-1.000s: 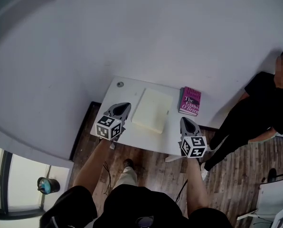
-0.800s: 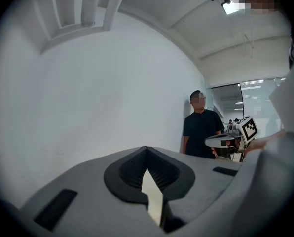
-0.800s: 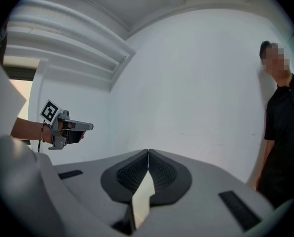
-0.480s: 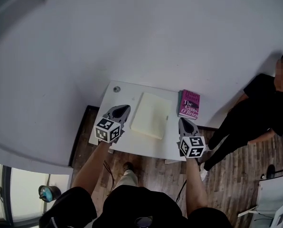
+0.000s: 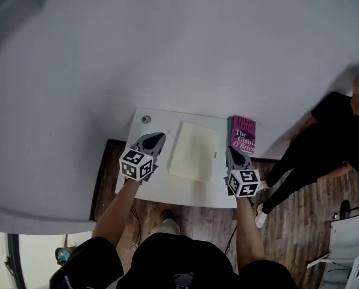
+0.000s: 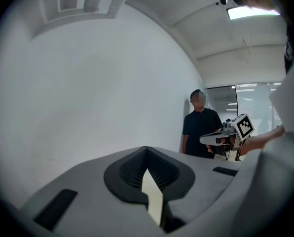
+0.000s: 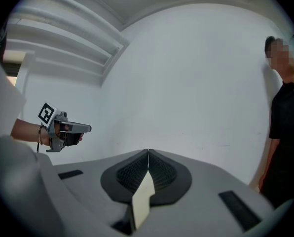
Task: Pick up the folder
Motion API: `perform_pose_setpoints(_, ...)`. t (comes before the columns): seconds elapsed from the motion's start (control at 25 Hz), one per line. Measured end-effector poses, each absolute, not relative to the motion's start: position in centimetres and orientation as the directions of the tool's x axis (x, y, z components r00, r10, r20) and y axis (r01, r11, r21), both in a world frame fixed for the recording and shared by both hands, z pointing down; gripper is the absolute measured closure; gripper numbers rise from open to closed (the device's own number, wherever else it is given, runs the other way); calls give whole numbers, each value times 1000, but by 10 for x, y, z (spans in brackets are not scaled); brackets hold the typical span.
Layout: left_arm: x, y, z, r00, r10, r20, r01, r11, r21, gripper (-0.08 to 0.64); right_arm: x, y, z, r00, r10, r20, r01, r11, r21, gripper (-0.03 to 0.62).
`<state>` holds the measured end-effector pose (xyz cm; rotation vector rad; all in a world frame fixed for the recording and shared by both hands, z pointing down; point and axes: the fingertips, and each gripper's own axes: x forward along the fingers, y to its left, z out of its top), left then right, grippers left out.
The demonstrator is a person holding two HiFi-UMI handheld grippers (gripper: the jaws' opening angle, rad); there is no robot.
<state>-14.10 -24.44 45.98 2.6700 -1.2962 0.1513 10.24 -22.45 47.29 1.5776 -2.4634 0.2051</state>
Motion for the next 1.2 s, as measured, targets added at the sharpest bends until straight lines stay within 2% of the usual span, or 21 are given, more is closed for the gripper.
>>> perform_pose_setpoints(0.56, -146, -292, 464, 687, -703, 185, -724, -684, 86, 540, 90, -256, 488, -338, -908, 247, -939, 342, -26, 568)
perform_pose_setpoints(1.2, -135, -315, 492, 686, -696, 210, -723, -684, 98, 540, 107, -277, 510, -305, -914, 269, -951, 306, -39, 568)
